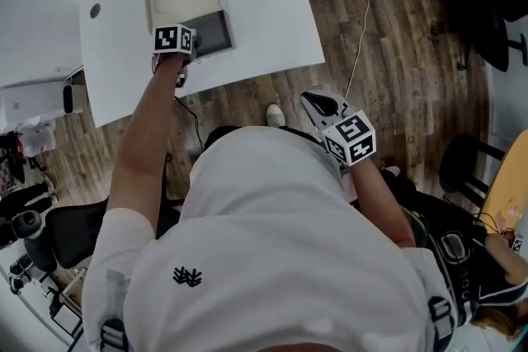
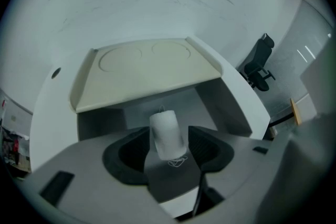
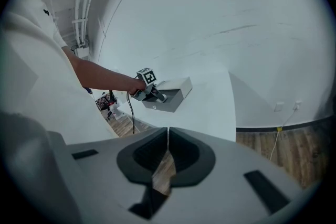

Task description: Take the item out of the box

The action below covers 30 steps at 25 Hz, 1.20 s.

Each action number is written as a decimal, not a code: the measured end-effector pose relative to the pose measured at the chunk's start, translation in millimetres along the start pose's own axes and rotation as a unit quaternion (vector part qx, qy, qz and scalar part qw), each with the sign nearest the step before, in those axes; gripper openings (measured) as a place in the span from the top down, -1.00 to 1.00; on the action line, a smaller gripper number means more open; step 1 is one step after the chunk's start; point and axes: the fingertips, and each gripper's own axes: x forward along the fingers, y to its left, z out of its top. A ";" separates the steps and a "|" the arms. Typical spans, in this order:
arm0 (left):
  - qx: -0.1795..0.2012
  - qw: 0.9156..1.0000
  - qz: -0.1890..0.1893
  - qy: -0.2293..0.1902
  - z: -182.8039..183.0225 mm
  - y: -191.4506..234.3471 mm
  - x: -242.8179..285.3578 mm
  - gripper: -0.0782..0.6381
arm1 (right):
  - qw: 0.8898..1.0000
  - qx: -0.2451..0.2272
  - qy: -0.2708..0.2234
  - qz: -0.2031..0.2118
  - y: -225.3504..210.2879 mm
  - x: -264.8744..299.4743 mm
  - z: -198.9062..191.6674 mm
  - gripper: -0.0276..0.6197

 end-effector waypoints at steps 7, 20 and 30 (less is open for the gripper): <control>0.003 0.999 0.021 0.027 -5.1 2.1 10.7 0.28 | 1.000 0.004 0.001 -0.009 -12.6 -10.4 -2.4 0.88; -0.004 1.000 -0.020 -0.024 1.6 -9.3 -16.0 0.31 | 1.000 -0.019 0.004 0.013 -2.2 3.3 5.4 0.88; -0.010 0.992 -0.074 -0.097 1.6 -20.9 -66.5 0.32 | 0.998 -0.046 0.021 0.046 25.7 25.8 10.5 0.88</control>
